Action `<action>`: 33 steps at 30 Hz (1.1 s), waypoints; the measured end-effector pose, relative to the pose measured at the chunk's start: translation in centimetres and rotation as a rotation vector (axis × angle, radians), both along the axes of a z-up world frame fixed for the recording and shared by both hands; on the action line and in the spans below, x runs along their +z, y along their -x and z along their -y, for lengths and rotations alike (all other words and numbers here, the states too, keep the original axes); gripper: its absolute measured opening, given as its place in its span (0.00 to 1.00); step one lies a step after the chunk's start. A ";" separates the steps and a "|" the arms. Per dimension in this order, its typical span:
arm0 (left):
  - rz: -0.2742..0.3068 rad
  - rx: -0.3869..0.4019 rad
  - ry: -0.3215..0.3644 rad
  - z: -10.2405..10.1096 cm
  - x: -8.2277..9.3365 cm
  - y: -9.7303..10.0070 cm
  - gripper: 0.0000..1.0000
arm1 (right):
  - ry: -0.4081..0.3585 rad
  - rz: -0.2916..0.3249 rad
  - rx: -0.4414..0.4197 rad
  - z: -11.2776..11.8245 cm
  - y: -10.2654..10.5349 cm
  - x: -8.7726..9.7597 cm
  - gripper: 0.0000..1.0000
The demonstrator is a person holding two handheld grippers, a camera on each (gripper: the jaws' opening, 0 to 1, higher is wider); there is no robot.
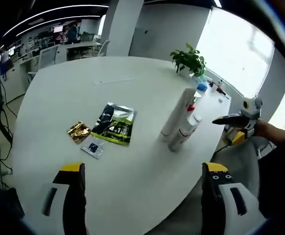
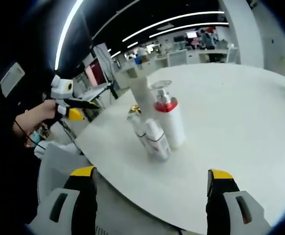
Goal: Arrange the skincare products in the storage area until every visible bottle or jar stands upright without overlapping.
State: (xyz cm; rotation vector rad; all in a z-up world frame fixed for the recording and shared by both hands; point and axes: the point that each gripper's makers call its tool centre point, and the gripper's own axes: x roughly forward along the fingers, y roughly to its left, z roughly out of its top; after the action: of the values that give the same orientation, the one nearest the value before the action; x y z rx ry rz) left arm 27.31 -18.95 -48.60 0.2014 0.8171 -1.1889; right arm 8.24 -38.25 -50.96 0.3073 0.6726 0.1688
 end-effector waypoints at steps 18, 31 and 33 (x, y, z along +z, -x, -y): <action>-0.040 -0.105 -0.085 3.3 -1.7 -2.2 0.77 | -0.004 -0.011 -0.032 0.4 0.8 -0.3 0.96; -0.005 -0.137 -0.130 4.7 -2.5 -5.1 0.65 | -0.014 -0.024 -0.052 1.0 0.6 -1.3 0.96; -0.003 -0.148 -0.154 5.0 -3.0 -5.4 0.65 | -0.015 -0.029 -0.051 1.0 0.6 -1.5 0.96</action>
State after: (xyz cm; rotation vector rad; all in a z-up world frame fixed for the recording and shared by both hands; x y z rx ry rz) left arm 32.75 -23.92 -51.60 0.3916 0.9092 -1.2655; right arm 7.64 -39.28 -52.43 0.3418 0.6915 0.1209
